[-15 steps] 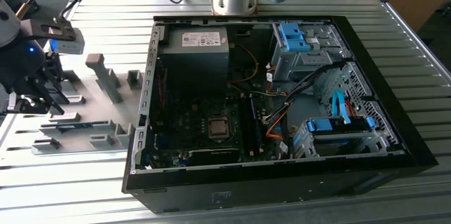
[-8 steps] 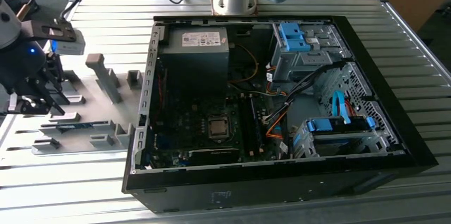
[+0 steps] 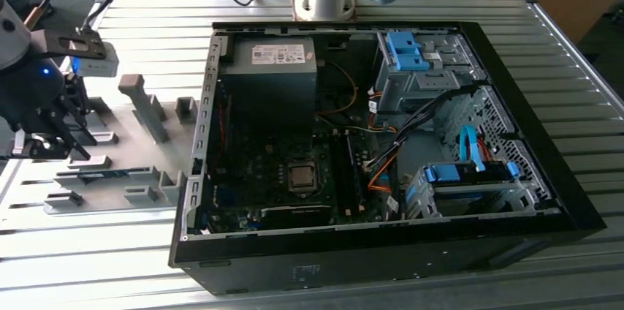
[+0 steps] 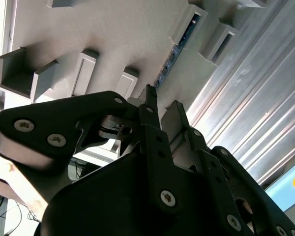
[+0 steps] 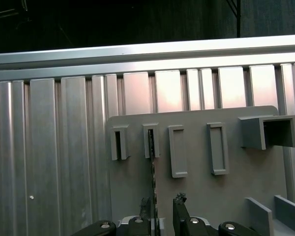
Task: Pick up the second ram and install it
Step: 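Pick up the second ram and move it above second insertion slot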
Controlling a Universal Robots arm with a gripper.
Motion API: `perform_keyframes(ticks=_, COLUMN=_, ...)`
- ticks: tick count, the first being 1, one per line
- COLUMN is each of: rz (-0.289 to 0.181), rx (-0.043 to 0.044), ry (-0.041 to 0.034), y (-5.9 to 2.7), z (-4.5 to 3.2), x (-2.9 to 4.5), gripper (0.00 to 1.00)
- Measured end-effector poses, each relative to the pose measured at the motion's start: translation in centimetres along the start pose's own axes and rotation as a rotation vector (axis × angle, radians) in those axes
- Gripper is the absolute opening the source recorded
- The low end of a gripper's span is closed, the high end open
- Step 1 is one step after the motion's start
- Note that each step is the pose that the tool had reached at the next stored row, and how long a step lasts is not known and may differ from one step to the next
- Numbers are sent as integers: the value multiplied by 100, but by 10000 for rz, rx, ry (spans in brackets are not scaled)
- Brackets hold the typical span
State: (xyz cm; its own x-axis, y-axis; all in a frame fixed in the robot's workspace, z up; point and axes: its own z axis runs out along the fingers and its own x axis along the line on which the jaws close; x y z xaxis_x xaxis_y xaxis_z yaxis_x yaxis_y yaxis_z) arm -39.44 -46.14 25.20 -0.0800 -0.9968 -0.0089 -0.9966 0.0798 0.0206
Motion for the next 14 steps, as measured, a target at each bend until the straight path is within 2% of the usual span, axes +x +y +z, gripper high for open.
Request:
perform_keyframes(ticks=8, rz=0, rx=-1, ry=1, y=0, z=22, x=0, gripper=31)
perform_keyframes(ticks=14, rz=0, rx=4, ry=37, y=-1, z=50, x=2, gripper=31)
